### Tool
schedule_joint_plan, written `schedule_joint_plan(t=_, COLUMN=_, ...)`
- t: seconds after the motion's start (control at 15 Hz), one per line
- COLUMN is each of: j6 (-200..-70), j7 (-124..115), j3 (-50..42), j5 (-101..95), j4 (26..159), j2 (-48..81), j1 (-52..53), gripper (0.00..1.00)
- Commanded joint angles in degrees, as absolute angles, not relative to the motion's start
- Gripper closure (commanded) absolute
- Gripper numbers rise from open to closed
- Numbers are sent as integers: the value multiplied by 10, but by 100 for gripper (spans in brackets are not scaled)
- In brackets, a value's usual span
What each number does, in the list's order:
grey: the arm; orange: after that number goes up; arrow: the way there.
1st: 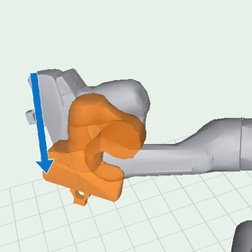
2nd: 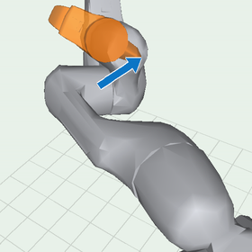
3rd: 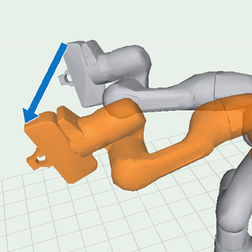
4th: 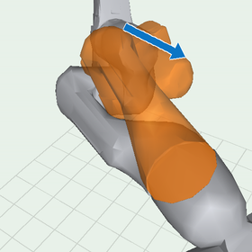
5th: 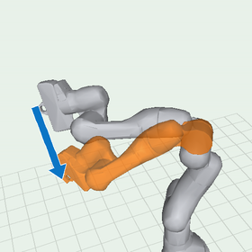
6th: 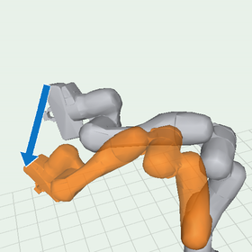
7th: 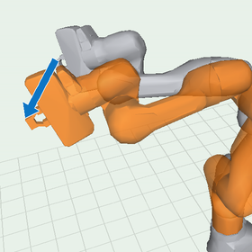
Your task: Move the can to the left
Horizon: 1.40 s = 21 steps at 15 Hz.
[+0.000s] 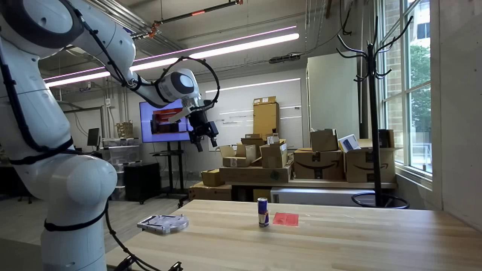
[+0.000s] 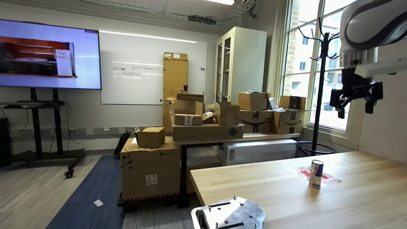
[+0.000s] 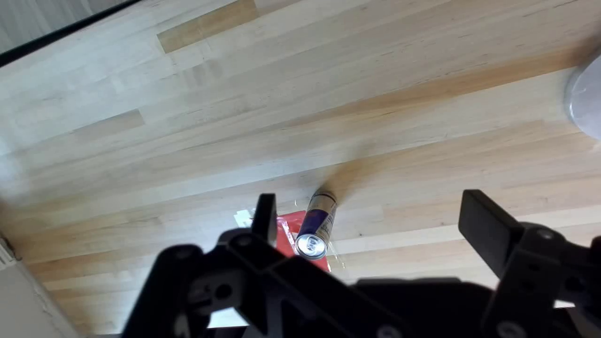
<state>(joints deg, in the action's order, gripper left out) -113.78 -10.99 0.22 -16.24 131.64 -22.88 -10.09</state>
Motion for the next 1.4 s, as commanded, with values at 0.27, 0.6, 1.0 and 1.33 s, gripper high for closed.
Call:
schedule_joint_plan(t=0.27, j6=-1135, j7=-112, j3=-5, j5=-165, j4=1315, j2=-228, j1=-92, gripper=0)
schedule_joint_plan(t=0.6, j6=-1155, j7=-120, j3=-6, j5=-166, j4=1299, j2=-187, j1=-90, gripper=0)
schedule_joint_plan(t=1.0, j6=-1207, j7=-85, j3=-35, j5=-159, j4=1235, j2=-69, j1=-94, gripper=0)
schedule_joint_plan(t=1.33, j6=-1232, j7=-25, j3=-76, j5=-133, j4=1162, j2=34, j1=-100, gripper=0)
